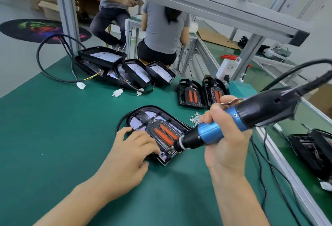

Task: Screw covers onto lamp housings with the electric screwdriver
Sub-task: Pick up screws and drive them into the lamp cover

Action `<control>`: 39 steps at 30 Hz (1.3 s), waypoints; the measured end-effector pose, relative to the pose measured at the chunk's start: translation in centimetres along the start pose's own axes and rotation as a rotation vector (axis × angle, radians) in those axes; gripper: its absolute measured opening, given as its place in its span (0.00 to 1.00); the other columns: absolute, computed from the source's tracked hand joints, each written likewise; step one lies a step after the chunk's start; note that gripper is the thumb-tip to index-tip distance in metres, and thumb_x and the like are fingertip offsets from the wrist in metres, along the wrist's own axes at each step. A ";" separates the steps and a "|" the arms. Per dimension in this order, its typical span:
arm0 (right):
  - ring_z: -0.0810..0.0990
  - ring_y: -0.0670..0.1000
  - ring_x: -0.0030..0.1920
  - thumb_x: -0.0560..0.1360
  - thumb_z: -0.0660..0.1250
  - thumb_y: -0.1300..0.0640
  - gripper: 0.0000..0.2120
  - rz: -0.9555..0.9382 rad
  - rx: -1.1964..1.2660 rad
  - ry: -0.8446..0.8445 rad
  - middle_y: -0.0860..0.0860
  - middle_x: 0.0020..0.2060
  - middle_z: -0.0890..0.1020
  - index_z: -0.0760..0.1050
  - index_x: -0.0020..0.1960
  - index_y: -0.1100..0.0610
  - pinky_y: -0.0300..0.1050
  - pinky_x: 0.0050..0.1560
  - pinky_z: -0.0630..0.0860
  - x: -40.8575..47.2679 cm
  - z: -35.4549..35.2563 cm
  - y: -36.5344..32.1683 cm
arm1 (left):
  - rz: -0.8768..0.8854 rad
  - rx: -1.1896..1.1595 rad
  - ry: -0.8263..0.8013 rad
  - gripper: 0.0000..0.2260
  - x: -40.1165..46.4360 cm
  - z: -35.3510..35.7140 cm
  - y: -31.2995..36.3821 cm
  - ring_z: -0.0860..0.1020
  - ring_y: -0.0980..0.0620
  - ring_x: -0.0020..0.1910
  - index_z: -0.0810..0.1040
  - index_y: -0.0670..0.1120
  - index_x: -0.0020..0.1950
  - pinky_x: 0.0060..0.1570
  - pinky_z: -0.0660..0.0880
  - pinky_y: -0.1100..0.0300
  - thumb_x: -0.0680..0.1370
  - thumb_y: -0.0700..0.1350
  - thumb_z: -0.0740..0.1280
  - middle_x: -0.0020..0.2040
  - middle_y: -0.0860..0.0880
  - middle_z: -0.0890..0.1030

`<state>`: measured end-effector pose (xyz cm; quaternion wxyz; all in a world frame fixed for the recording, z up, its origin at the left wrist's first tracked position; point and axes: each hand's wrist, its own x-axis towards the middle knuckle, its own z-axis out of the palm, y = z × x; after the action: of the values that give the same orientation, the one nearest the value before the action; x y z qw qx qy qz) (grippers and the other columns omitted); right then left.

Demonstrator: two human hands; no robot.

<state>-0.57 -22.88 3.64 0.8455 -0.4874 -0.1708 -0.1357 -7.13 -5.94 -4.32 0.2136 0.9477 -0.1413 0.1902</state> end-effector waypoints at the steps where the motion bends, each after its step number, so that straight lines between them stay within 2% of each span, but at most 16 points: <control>1: 0.73 0.50 0.29 0.67 0.66 0.68 0.13 0.000 -0.019 -0.022 0.49 0.29 0.73 0.76 0.42 0.50 0.41 0.36 0.73 -0.1 0.3 0.1 | 0.000 0.009 0.001 0.19 0.0 0.1 0.0 0.70 0.60 0.55 0.81 0.53 0.48 0.65 0.54 0.53 0.62 0.36 0.74 0.48 0.60 0.79; 6: 0.73 0.50 0.29 0.67 0.66 0.69 0.14 0.018 -0.035 -0.075 0.50 0.29 0.73 0.77 0.41 0.50 0.43 0.35 0.73 -0.3 1.3 0.1 | -0.034 0.008 0.025 0.16 0.0 0.4 -0.1 0.73 0.57 0.52 0.82 0.52 0.46 0.64 0.55 0.53 0.63 0.38 0.77 0.46 0.60 0.81; 9: 0.73 0.50 0.29 0.67 0.66 0.68 0.12 0.022 -0.048 -0.065 0.49 0.29 0.73 0.75 0.42 0.52 0.43 0.35 0.73 -0.3 1.4 0.2 | -0.066 -0.030 0.017 0.12 -0.2 0.5 -0.1 0.78 0.55 0.51 0.82 0.52 0.46 0.64 0.54 0.57 0.65 0.42 0.74 0.46 0.60 0.81; 12: 0.72 0.50 0.29 0.67 0.66 0.67 0.11 0.021 -0.056 -0.040 0.49 0.28 0.73 0.73 0.43 0.53 0.45 0.36 0.72 -0.3 1.4 0.1 | -0.152 -0.164 0.061 0.10 -0.3 0.4 0.1 0.76 0.59 0.51 0.82 0.53 0.47 0.65 0.52 0.62 0.66 0.47 0.68 0.47 0.61 0.80; 15: 0.72 0.51 0.30 0.67 0.66 0.67 0.11 -0.008 -0.069 -0.026 0.47 0.28 0.74 0.73 0.43 0.53 0.45 0.37 0.71 -0.1 1.1 -0.1 | -0.217 -0.272 0.126 0.09 -0.1 0.2 0.4 0.72 0.65 0.50 0.82 0.53 0.46 0.64 0.52 0.65 0.67 0.50 0.68 0.45 0.64 0.79; 19: 0.73 0.49 0.29 0.69 0.64 0.68 0.10 -0.035 -0.030 -0.031 0.48 0.28 0.74 0.72 0.45 0.54 0.43 0.37 0.72 0.3 0.9 -0.8 | -0.274 -0.304 0.154 0.09 0.5 0.3 0.6 0.71 0.66 0.51 0.81 0.55 0.45 0.63 0.50 0.68 0.68 0.54 0.67 0.44 0.64 0.79; 22: 0.73 0.48 0.28 0.70 0.64 0.68 0.09 -0.046 0.022 -0.006 0.47 0.27 0.74 0.71 0.46 0.56 0.42 0.36 0.72 0.8 0.6 -1.3 | -0.269 -0.278 0.136 0.11 1.6 0.3 1.3 0.73 0.63 0.49 0.81 0.56 0.45 0.60 0.50 0.69 0.66 0.57 0.67 0.44 0.61 0.80; 26: 0.73 0.47 0.27 0.69 0.63 0.68 0.09 -0.036 0.054 0.016 0.47 0.27 0.73 0.71 0.45 0.55 0.39 0.34 0.72 0.9 0.4 -1.7 | -0.228 -0.205 0.110 0.13 3.0 0.5 1.9 0.74 0.59 0.47 0.83 0.55 0.46 0.55 0.53 0.62 0.67 0.58 0.65 0.42 0.60 0.80; 30: 0.73 0.47 0.27 0.69 0.64 0.67 0.09 -0.038 0.060 0.023 0.47 0.27 0.73 0.71 0.45 0.56 0.40 0.33 0.73 0.9 0.1 -2.1 | -0.189 -0.101 0.056 0.12 3.2 0.5 2.1 0.74 0.54 0.43 0.83 0.52 0.37 0.53 0.56 0.58 0.71 0.55 0.63 0.35 0.56 0.80; 32: 0.73 0.47 0.28 0.69 0.64 0.67 0.09 -0.030 0.057 0.022 0.47 0.27 0.73 0.71 0.46 0.56 0.40 0.33 0.73 0.8 0.1 -2.1 | -0.141 -0.015 0.069 0.09 2.9 0.2 1.7 0.75 0.52 0.38 0.82 0.52 0.33 0.49 0.58 0.56 0.71 0.51 0.66 0.32 0.56 0.79; 35: 0.73 0.48 0.28 0.69 0.64 0.68 0.10 -0.017 0.043 0.010 0.48 0.27 0.74 0.71 0.46 0.56 0.40 0.34 0.72 0.4 0.1 -1.8 | -0.083 0.119 0.102 0.06 2.3 -0.5 0.7 0.76 0.51 0.34 0.82 0.53 0.32 0.45 0.59 0.55 0.69 0.47 0.69 0.30 0.57 0.78; 39: 0.72 0.51 0.29 0.67 0.66 0.68 0.11 -0.001 -0.007 -0.001 0.50 0.28 0.73 0.74 0.42 0.53 0.43 0.35 0.72 0.0 0.4 -0.9 | -0.052 0.238 0.004 0.08 2.3 -1.1 0.1 0.76 0.50 0.34 0.81 0.51 0.31 0.46 0.61 0.53 0.67 0.45 0.77 0.30 0.55 0.76</control>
<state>-1.03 -22.95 4.54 0.8437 -0.4902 -0.1710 -0.1367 -5.42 -5.96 -2.43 0.1050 0.9693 -0.0925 0.2021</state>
